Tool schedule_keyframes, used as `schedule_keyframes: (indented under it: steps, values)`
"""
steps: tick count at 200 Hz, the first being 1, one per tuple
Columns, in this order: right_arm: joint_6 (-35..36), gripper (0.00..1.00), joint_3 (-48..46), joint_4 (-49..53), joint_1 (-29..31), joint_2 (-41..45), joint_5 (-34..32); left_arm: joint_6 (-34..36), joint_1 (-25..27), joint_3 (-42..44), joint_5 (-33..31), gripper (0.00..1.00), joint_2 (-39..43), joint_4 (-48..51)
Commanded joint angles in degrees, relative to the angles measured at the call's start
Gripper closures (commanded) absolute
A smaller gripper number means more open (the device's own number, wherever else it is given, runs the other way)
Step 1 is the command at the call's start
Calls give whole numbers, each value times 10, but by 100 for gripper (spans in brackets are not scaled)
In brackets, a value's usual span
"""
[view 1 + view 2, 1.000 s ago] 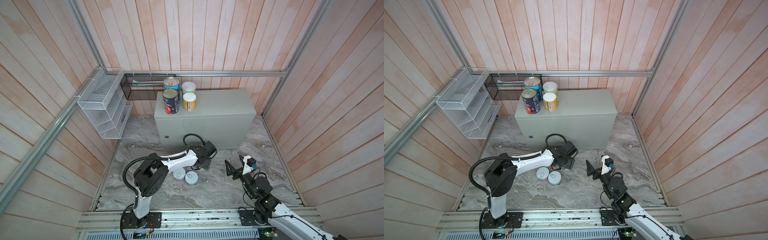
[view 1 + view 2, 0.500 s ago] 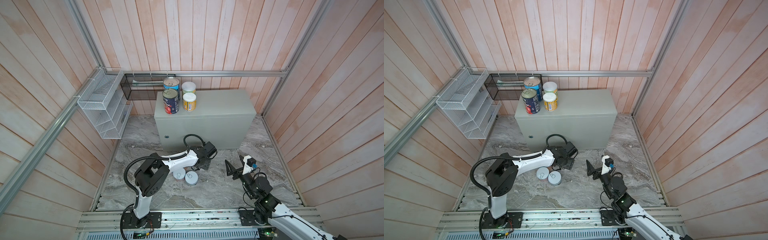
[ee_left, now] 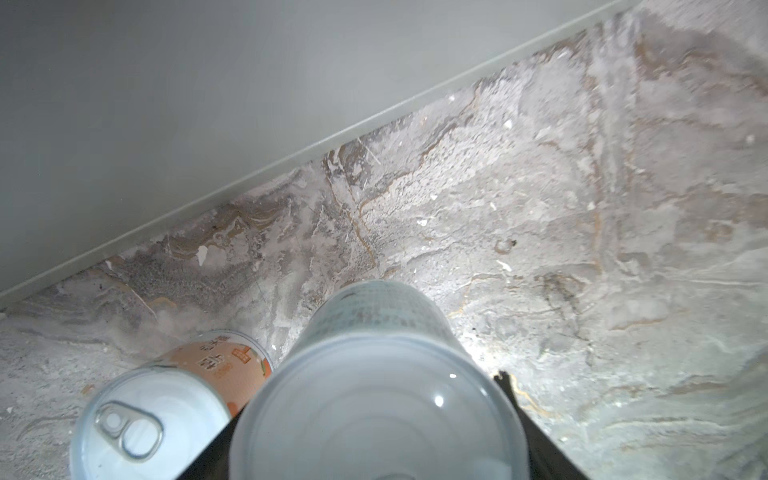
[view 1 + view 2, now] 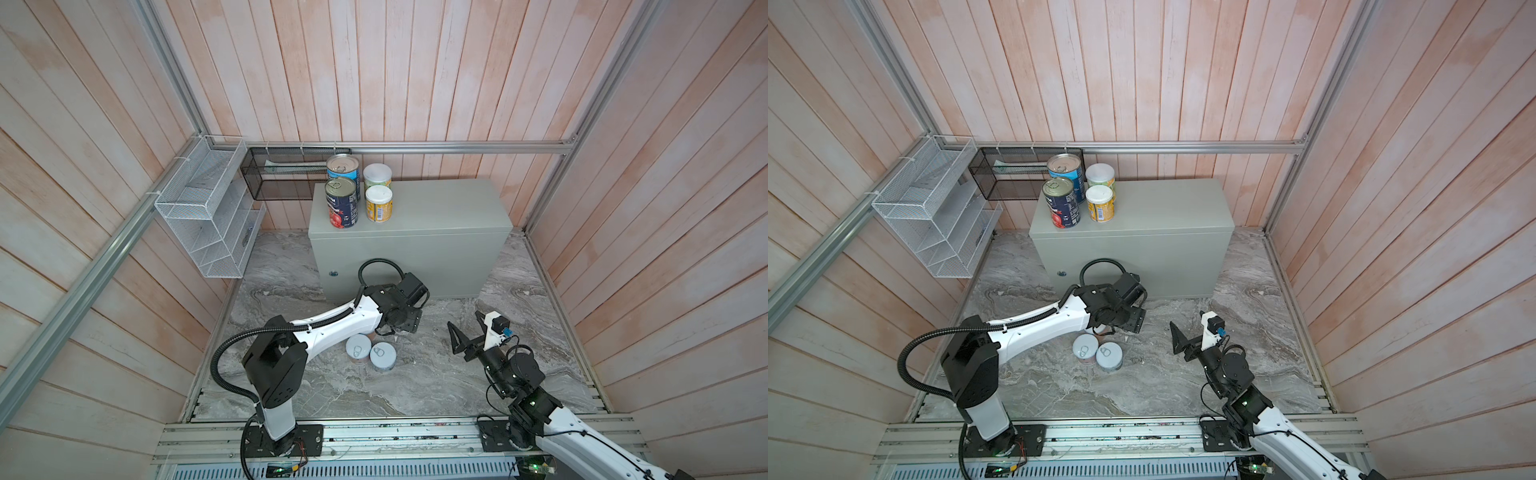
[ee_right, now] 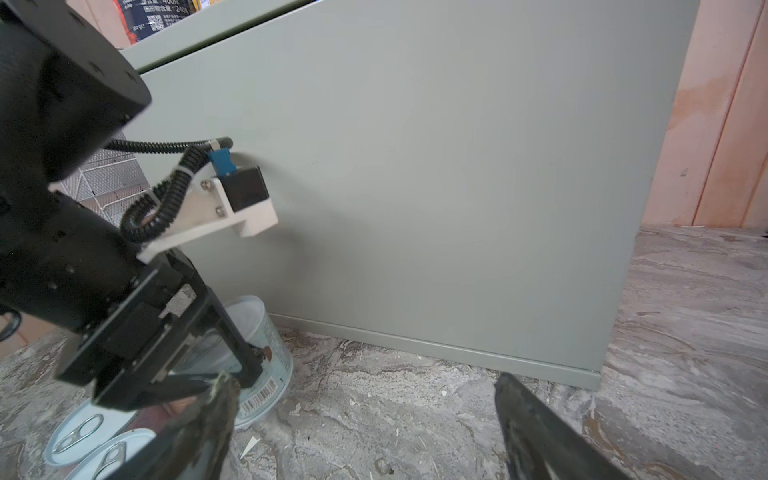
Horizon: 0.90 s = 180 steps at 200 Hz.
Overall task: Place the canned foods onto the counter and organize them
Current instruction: 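Carry the can toward the right gripper while the right gripper reaches toward it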
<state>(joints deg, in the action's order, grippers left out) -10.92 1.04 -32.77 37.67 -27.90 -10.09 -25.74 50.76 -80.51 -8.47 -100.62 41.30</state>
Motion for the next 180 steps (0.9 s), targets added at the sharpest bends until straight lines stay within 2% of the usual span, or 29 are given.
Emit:
schedule_keyframes:
  steps: [1,22,64,116,144,162,180]
  values:
    - [2,4,10,-6,-4,-8,18,-12,-7,10,12,46,45,-31]
    - [1,4,24,7,-3,-19,31,-15,-18,22,26,47,66,-33]
    - [8,7,91,63,0,-62,98,-17,-43,67,59,47,127,-49]
    - [-25,9,136,71,18,-128,105,-21,-83,148,106,48,199,-79]
    - [-29,10,175,74,60,-197,101,-22,-100,185,115,49,240,-85]
    - [-27,10,190,56,97,-239,77,-21,-123,210,148,49,265,-90]
    - [-21,10,207,36,118,-279,87,-22,-144,228,177,49,290,-95]
